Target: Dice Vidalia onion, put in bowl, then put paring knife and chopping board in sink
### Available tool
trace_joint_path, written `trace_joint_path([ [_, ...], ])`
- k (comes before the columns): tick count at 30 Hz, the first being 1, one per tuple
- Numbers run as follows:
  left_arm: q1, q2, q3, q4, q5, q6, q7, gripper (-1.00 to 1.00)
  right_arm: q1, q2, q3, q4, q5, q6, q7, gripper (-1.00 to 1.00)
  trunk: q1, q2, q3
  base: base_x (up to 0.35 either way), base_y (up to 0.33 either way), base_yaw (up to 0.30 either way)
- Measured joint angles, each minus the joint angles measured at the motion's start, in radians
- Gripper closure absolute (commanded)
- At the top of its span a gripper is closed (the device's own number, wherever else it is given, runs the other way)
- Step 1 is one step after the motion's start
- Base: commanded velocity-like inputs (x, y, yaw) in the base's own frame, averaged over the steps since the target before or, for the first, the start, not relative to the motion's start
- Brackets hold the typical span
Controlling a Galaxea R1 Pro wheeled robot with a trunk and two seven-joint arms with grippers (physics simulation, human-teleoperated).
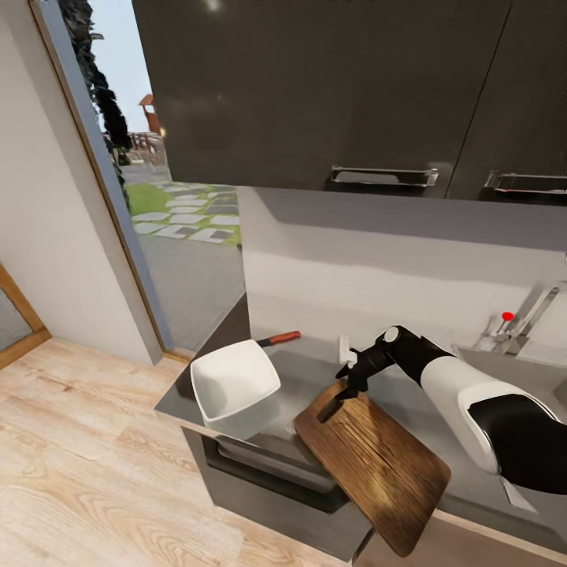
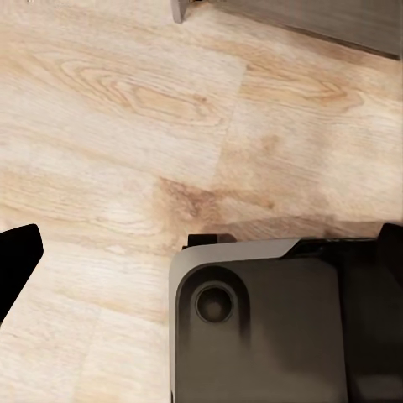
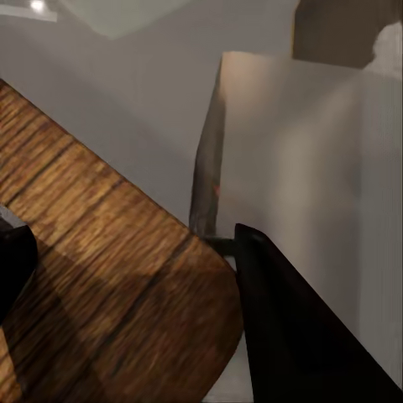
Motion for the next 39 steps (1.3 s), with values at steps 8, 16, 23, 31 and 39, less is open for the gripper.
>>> trace_joint_path([
  [8,0.001,0.000,0.000,0.000,0.000,0.000,0.000,-1.00,0.000,-0.006,-0.004,0.000,0.000,0.074,-0.005,1.00,0.000,0.000,0.013,0.000,0.000,0.000],
  [16,0.000,0.000,0.000,0.000,0.000,0.000,0.000,-1.00,0.000,-0.012,-0.063,0.000,0.005,0.152,-0.011,1.00,0.000,0.000,0.015,0.000,0.000,0.000],
  [23,0.000,-0.001,0.000,0.001,0.002,0.000,0.000,-1.00,0.000,-0.015,-0.109,0.001,0.010,0.189,-0.044,1.00,0.000,0.000,0.015,0.000,0.000,0.000],
  [31,0.000,-0.001,0.000,0.001,0.000,0.000,0.000,-1.00,0.000,-0.022,-0.198,-0.004,0.013,0.257,-0.081,1.00,0.000,0.000,0.015,0.000,0.000,0.000],
  [39,0.000,-0.003,-0.009,0.001,0.000,0.000,0.000,-1.00,0.000,-0.024,-0.233,-0.004,0.012,0.311,-0.179,1.00,0.000,0.000,0.015,-0.046,0.000,0.000],
])
